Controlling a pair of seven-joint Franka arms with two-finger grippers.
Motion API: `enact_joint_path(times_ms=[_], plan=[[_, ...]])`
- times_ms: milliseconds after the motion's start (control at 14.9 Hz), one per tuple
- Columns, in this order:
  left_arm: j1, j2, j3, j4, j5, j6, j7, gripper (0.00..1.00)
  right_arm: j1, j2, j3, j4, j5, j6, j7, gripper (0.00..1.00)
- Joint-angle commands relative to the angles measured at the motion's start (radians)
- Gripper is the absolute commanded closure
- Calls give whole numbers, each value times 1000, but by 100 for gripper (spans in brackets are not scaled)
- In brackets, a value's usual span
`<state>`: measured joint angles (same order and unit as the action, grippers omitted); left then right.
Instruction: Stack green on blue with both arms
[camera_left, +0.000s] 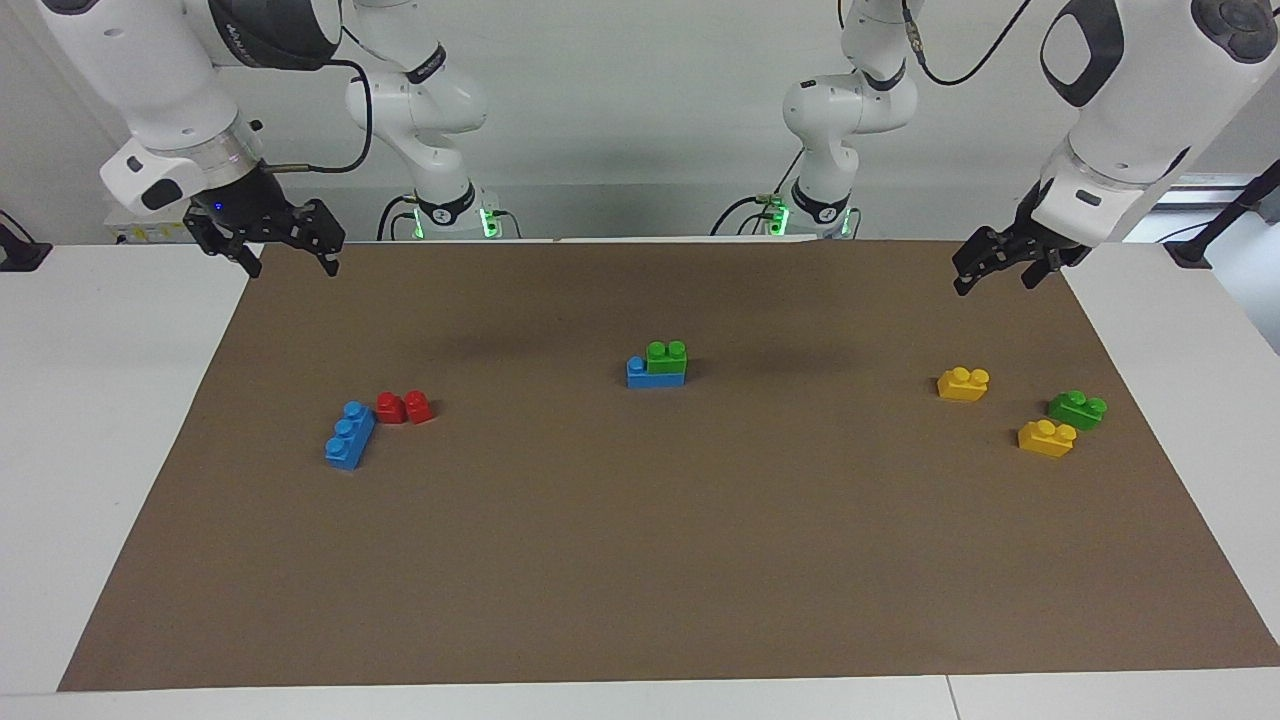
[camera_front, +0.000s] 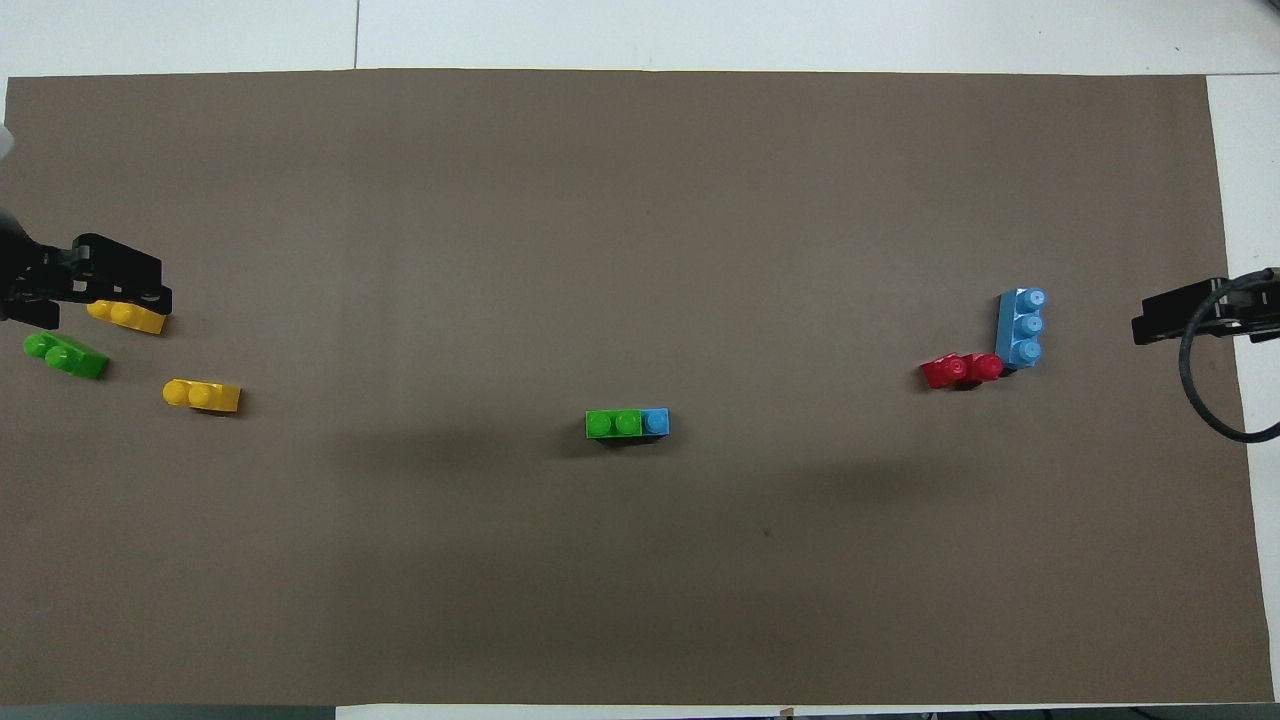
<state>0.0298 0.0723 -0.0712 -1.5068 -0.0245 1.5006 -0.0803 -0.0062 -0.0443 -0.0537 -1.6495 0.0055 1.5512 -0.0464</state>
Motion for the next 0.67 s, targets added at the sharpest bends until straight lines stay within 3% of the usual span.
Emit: enact_joint_path(times_ms=[0,604], plan=[[5,-8,-2,5,-9,6,17,0,-14,3,11,7,-21,-14,11,0],[2,-14,-1,0,0,23,17,0,-14,1,11,5,-21,-14,11,0]])
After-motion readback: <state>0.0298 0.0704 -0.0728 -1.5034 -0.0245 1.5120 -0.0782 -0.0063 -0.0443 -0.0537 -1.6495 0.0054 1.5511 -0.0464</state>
